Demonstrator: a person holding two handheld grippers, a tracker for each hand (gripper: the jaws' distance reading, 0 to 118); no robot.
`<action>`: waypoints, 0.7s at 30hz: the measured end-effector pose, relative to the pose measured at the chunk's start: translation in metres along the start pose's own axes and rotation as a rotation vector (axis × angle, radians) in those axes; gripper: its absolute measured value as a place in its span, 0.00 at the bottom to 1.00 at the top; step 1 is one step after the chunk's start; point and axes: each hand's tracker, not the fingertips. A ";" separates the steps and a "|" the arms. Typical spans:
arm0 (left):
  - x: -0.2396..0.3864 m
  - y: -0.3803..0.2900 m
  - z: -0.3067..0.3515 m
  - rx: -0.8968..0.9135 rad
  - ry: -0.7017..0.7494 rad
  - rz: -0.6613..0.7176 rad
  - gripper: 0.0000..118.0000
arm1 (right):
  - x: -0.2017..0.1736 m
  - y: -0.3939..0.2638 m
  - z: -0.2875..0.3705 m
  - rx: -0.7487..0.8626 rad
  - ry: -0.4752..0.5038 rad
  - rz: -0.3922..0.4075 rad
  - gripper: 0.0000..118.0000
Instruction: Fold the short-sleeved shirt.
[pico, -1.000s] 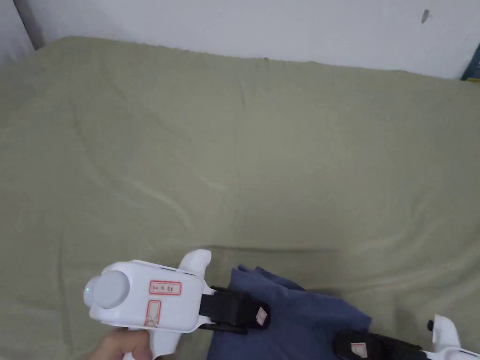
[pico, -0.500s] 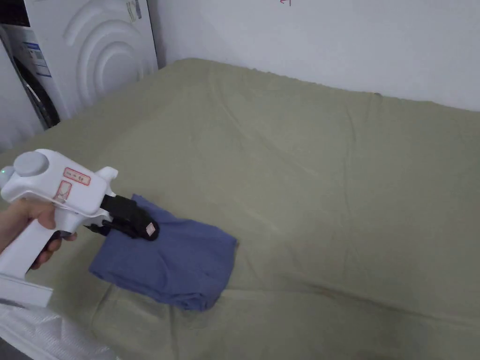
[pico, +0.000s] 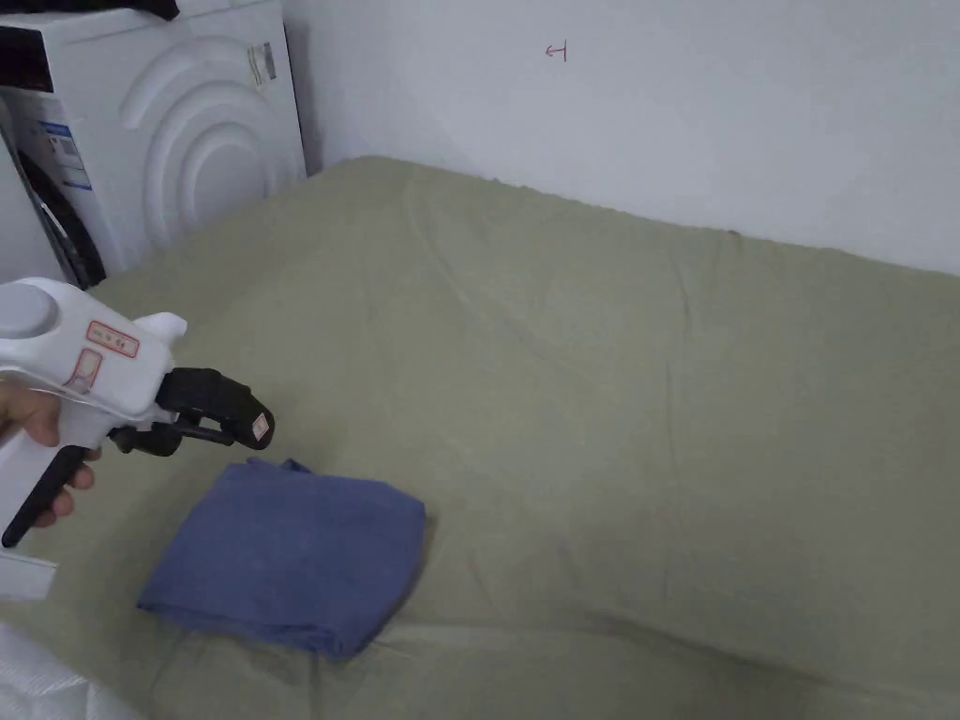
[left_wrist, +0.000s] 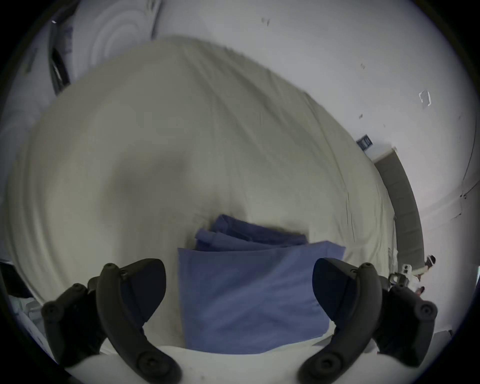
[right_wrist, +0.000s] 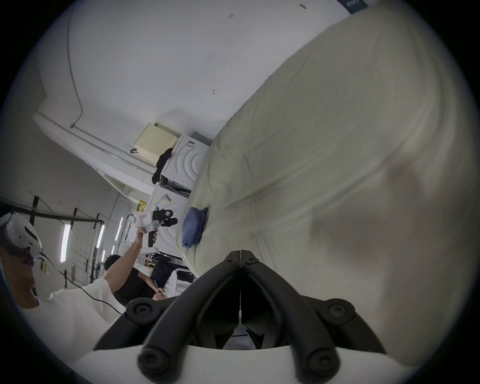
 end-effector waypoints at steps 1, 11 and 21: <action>0.006 -0.001 0.009 0.023 0.037 -0.022 0.97 | -0.004 0.002 0.005 0.007 0.003 0.019 0.00; 0.255 -0.114 0.054 0.377 0.107 -0.249 0.00 | -0.089 0.012 0.064 0.315 -0.578 0.472 0.00; 0.492 -0.212 0.067 0.826 0.064 -0.332 0.00 | -0.172 -0.002 0.107 0.721 -0.865 0.728 0.00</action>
